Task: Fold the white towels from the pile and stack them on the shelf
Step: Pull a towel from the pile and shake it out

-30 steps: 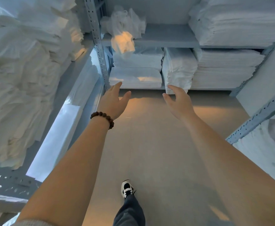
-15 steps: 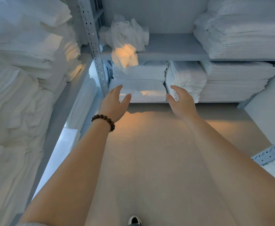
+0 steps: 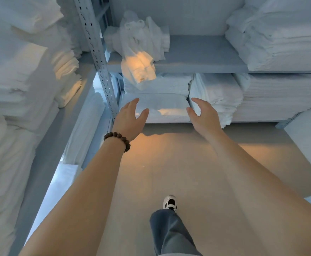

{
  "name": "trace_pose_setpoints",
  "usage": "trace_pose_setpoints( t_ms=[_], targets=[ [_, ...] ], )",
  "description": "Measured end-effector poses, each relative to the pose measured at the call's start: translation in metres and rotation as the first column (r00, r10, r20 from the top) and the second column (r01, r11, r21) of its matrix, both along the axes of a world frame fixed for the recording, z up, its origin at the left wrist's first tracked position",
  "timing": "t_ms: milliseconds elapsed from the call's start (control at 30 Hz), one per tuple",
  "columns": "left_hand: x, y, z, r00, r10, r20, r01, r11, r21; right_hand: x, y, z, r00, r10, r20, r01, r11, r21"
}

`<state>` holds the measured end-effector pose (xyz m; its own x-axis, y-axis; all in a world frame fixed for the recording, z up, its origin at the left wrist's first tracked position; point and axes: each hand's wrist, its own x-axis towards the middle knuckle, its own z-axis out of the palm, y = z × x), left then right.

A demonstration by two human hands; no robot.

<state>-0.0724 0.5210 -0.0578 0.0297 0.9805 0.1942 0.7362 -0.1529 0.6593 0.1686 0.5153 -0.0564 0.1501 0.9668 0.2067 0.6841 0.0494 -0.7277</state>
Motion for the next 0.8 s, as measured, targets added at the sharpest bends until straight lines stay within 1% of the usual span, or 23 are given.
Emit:
trace_pose_setpoints(
  t_ms=[300,433,567,800],
  targets=[
    [0.038,0.168,0.008,0.999,0.030,-0.015,-0.030,0.999,-0.015,0.040,0.171,0.004,0.999,0.017,0.031,-0.018,1.000,0.020],
    [0.057,0.241,0.019,0.999,0.036,-0.007,-0.036,0.999,0.020,0.062,0.244,0.014,0.998,0.023,0.053,-0.025,0.999,0.025],
    [0.069,0.296,0.021,0.999,0.045,0.011,-0.045,0.998,0.048,0.073,0.297,0.018,0.999,0.016,0.032,-0.017,0.999,0.046],
    [0.077,0.364,0.012,0.998,0.062,0.009,-0.062,0.997,0.037,0.071,0.370,0.011,0.999,0.049,0.021,-0.049,0.999,0.009]
  ],
)
